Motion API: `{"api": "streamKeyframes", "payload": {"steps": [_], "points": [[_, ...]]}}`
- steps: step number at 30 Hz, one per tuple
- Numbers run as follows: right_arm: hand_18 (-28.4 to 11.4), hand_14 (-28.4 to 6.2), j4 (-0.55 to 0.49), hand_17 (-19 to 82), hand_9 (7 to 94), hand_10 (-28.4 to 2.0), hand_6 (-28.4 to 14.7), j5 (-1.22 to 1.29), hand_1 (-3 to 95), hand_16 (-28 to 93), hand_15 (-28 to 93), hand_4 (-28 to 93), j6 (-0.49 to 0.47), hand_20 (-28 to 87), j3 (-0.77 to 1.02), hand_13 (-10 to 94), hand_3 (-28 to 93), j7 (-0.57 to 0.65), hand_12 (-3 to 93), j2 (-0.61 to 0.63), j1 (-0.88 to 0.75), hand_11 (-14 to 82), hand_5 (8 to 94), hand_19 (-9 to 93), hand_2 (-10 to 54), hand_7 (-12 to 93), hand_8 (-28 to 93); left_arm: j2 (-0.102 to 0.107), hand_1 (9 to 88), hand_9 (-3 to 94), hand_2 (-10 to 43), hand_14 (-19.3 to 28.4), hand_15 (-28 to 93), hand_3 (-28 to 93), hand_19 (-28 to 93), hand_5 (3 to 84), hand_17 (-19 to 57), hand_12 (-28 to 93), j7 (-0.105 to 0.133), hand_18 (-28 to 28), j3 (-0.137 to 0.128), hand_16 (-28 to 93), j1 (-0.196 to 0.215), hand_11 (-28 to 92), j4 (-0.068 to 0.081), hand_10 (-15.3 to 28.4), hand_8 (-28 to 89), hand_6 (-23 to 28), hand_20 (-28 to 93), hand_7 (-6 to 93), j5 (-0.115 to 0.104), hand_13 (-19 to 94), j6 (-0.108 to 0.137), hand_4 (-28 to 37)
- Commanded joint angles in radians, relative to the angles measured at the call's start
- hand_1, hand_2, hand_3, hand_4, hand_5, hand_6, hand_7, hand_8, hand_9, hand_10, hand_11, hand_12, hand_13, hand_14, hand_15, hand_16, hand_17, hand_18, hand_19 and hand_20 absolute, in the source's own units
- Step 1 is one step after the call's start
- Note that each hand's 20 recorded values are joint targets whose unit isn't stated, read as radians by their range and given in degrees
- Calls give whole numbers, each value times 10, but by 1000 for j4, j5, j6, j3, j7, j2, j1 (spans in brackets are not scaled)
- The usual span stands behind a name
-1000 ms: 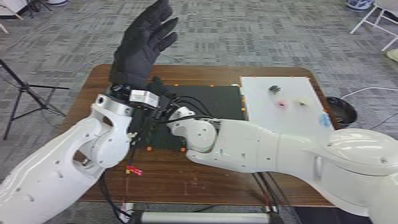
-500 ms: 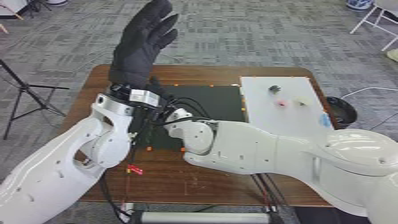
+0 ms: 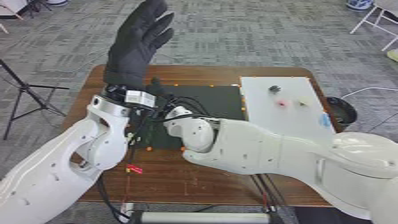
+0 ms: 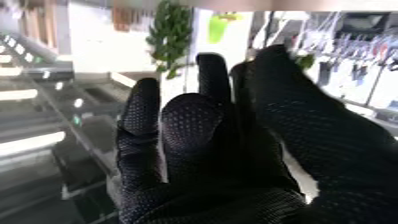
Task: Arrange flowers
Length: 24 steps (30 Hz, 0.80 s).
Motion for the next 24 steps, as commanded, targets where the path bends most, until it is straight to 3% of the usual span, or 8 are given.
{"api": "streamKeyframes", "payload": {"steps": [1, 3, 6, 11, 20, 21, 24], "points": [[-161, -51, -18, 162, 388, -21, 3, -55, 544, 337, 874, -281, -249, 304, 90, 593, 897, -131, 116, 27, -22, 145, 337, 870, -28, 185, -137, -49, 252, 178, -61, 129, 149, 672, 322, 254, -138, 213, 0, 186, 23, 91, -47, 130, 42, 93, -66, 17, 123, 144, 2, 132, -28, -270], [-159, -54, -19, 142, 381, -7, 14, -46, 564, 343, 881, -282, -274, 262, 80, 594, 896, -145, 92, 27, -12, 124, 329, 927, -6, 176, -135, -45, 251, 178, -61, 129, 150, 674, 321, 254, -138, 212, 3, 186, 15, 92, -36, 129, 36, 93, -66, 17, 123, 143, 1, 132, -32, -269], [-158, -60, -22, 136, 384, 2, 26, -61, 578, 346, 887, -283, -332, 275, 79, 594, 886, -172, 81, 24, -10, 116, 337, 932, 5, 176, -139, -35, 251, 179, -61, 129, 149, 673, 319, 254, -137, 212, 4, 185, -2, 92, -14, 128, 22, 93, -66, 16, 122, 144, 0, 132, -31, -270], [-164, -59, -20, 142, 396, 5, 33, -58, 576, 337, 893, -283, -331, 287, 59, 602, 889, -149, 72, 22, -5, 127, 355, 932, 11, 184, -144, -25, 250, 178, -61, 128, 146, 673, 318, 254, -137, 212, 8, 185, -20, 92, 8, 128, 7, 93, -66, 16, 123, 144, 1, 133, -36, -269], [-175, -63, -37, 182, 453, -11, 38, -46, 530, 313, 909, -270, -322, 279, 26, 645, 923, -129, 65, 39, 25, 153, 420, 932, -9, 212, -163, -18, 250, 179, -61, 128, 146, 673, 318, 254, -137, 213, 7, 186, -28, 94, 21, 128, 2, 93, -65, 16, 123, 143, 0, 133, -31, -269], [-177, -64, -35, 186, 462, -12, 40, -53, 525, 310, 911, -264, -323, 278, 34, 649, 925, -145, 65, 49, 21, 154, 429, 932, -10, 216, -166, -29, 250, 179, -61, 128, 146, 674, 318, 254, -137, 213, 2, 186, -20, 93, 9, 128, 14, 93, -65, 16, 123, 143, 1, 133, -29, -269], [-178, -65, -56, 192, 477, -14, 43, -54, 516, 304, 915, -257, -319, 274, 16, 657, 929, -155, 66, 68, 36, 156, 446, 932, -17, 223, -171, -23, 250, 179, -61, 128, 146, 673, 318, 253, -137, 213, 1, 186, -23, 93, 14, 128, 11, 93, -65, 15, 123, 143, 0, 133, -17, -269]]}}
